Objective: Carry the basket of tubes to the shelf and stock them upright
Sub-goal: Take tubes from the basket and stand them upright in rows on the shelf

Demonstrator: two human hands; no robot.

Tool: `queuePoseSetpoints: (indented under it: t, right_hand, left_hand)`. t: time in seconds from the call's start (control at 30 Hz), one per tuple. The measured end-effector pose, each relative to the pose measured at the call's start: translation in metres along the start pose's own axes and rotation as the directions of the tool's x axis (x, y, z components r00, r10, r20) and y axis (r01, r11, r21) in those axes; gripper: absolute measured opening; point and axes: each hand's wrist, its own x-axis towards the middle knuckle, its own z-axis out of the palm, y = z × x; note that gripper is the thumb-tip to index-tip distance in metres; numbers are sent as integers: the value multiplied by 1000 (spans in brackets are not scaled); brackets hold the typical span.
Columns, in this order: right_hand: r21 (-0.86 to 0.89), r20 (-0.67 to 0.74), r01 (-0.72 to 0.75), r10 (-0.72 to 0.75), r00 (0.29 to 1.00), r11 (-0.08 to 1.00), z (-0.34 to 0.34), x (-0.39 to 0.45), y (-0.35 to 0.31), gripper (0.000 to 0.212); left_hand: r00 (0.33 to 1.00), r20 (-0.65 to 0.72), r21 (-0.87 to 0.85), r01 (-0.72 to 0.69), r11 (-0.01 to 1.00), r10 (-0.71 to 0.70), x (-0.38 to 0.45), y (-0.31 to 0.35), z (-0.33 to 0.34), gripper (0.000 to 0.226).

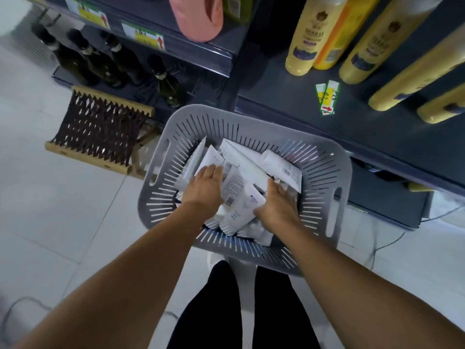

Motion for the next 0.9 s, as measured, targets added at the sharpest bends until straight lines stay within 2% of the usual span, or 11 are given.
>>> queuePoseSetpoints:
  t: [0.17, 0.3, 0.43, 0.57, 0.7, 0.8, 0.9]
  right_hand:
    - [-53, -12, -2, 2, 1000, 999, 13, 12, -6, 61]
    - [-119, 7, -18, 19, 1000, 993, 17, 22, -12, 41]
    - [-20, 43, -65, 66, 997, 998, 16, 27, -15, 40]
    - [159, 63, -13, 3, 998, 987, 18, 27, -18, 45]
    - [231, 83, 32, -52, 995, 972, 19, 23, -25, 38]
    - [293, 24, 25, -33, 999, 956, 10, 14, -25, 34]
    - [310, -106, 64, -33, 994, 949, -11, 1, -25, 30]
  left_hand:
    - [991, 0, -74, 137, 988, -137, 19, -4, 1, 83]
    - [983, -33, -6, 179, 984, -179, 33, -3, 3, 85]
    - [970, -18, 5, 243, 970, -243, 41, -5, 8, 79]
    - [975, -17, -21, 222, 975, -222, 40, -3, 11, 66]
    - [966, -6, -63, 259, 964, -259, 34, -1, 10, 89]
    - [966, -10, -42, 256, 966, -257, 21, 0, 1, 85]
    - [971, -31, -155, 230, 961, -238, 6, -3, -15, 70]
